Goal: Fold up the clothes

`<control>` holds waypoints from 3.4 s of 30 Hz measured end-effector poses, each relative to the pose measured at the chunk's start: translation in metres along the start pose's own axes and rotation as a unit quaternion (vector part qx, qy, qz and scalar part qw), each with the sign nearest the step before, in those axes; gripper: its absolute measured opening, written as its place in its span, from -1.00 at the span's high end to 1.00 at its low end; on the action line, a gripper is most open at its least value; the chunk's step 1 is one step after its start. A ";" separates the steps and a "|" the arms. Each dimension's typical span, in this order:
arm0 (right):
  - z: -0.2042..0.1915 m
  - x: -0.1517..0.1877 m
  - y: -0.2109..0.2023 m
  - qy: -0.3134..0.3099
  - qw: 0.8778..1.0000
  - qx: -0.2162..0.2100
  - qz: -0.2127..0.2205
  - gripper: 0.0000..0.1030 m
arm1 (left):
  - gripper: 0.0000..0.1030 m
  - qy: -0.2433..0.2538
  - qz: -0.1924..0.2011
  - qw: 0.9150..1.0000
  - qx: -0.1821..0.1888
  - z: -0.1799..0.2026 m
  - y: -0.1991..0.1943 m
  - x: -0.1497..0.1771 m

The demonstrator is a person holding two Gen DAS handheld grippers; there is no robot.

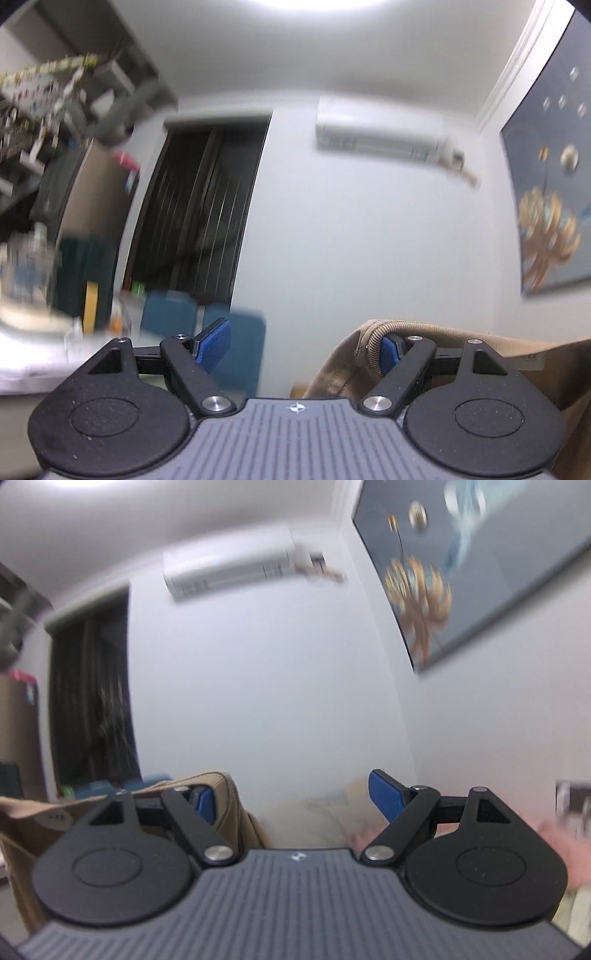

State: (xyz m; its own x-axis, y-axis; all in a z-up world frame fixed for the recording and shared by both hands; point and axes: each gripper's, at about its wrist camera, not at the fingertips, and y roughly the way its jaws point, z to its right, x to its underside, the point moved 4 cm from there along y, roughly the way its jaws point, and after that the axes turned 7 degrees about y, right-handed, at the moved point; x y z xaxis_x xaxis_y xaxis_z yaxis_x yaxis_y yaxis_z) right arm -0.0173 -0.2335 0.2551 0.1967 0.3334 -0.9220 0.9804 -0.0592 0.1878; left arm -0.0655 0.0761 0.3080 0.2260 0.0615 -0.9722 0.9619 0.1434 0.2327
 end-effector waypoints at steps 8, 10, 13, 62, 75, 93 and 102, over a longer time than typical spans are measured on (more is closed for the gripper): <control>-0.010 -0.111 -0.075 0.009 1.000 -0.018 0.018 -0.70 | -0.72 0.029 0.046 0.998 0.032 0.016 -0.065 -0.118; -0.008 -0.119 -0.077 0.009 1.000 -0.015 0.010 -0.71 | -0.72 0.028 0.024 0.998 0.046 0.022 -0.058 -0.123; 0.002 -0.099 -0.047 0.008 1.000 -0.004 -0.018 -0.71 | -0.73 0.019 -0.026 0.997 0.063 0.030 -0.021 -0.105; 0.133 0.417 0.381 -0.116 0.888 0.034 -0.443 -0.66 | -0.97 0.048 -0.489 0.835 0.247 0.129 0.418 0.551; 0.112 0.291 0.183 -0.030 0.939 0.005 -0.343 -0.66 | -0.90 -0.077 -0.432 0.887 0.142 0.021 0.216 0.420; 0.157 0.312 0.112 0.099 0.935 0.035 -0.339 -0.66 | -0.64 -0.214 -0.495 0.837 0.092 -0.008 0.241 0.522; 0.177 0.358 0.141 0.131 0.913 0.066 -0.380 -0.66 | -0.15 -0.251 -0.486 0.832 0.093 0.005 0.269 0.580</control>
State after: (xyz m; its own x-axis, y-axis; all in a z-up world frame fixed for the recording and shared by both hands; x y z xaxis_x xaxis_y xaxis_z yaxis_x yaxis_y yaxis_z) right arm 0.1927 -0.2893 -0.1081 -0.5334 0.5381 -0.6526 0.8285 0.1771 -0.5312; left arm 0.3250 0.1450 -0.1931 -0.6818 -0.4202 -0.5988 0.7245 -0.2742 -0.6324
